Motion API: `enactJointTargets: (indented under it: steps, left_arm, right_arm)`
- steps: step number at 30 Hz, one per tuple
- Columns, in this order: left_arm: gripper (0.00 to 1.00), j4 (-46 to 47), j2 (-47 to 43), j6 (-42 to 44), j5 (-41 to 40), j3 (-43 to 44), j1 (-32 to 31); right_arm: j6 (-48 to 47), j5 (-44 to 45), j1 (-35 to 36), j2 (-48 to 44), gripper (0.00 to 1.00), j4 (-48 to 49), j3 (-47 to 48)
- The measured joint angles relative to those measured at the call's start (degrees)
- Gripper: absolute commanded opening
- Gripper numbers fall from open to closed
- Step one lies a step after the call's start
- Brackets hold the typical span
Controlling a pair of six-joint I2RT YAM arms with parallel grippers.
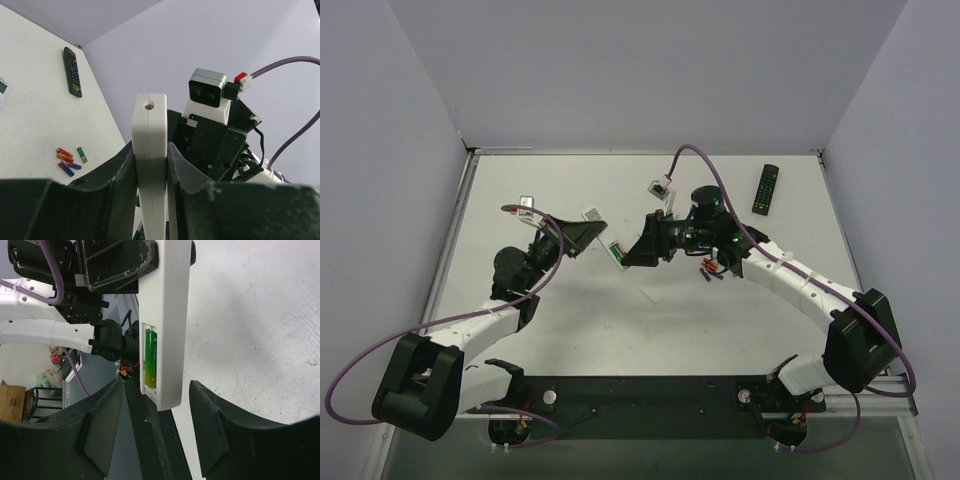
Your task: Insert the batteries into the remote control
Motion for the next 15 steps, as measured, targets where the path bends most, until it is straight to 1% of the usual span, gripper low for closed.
enactJointTargets:
  steps: [3,7,9,12,13,15]
  left_arm:
    - [0.0,-0.02,0.22,-0.2,-0.17,0.02,-0.04]
    - [0.0,0.0,0.24,-0.26,-0.42,0.07,-0.22]
    - [0.0,0.02,0.24,-0.28,-0.44,0.13,-0.35]
    - [0.0,0.0,0.24,-0.2,-0.46,0.13,-0.48]
    - [0.0,0.0,0.24,-0.11,-0.46,0.13,-0.5]
    - [0.0,0.07,0.24,-0.07,-0.39,0.13,-0.57]
  right_arm:
    - [-0.55,-0.31,0.28,0.33,0.44,-0.68,0.17]
    - [-0.98,-0.55,0.44,0.98,0.31,-1.01,0.48]
    - [-1.05,-0.55,0.66,1.31,0.29,-1.18,0.48]
    - [-1.03,-0.66,0.66,1.86,0.19,-1.33,0.55]
    - [-0.96,-0.76,0.66,2.01,0.13,-1.33,0.57]
    - [-0.68,-1.11,0.66,2.1,0.08,-1.38,0.59]
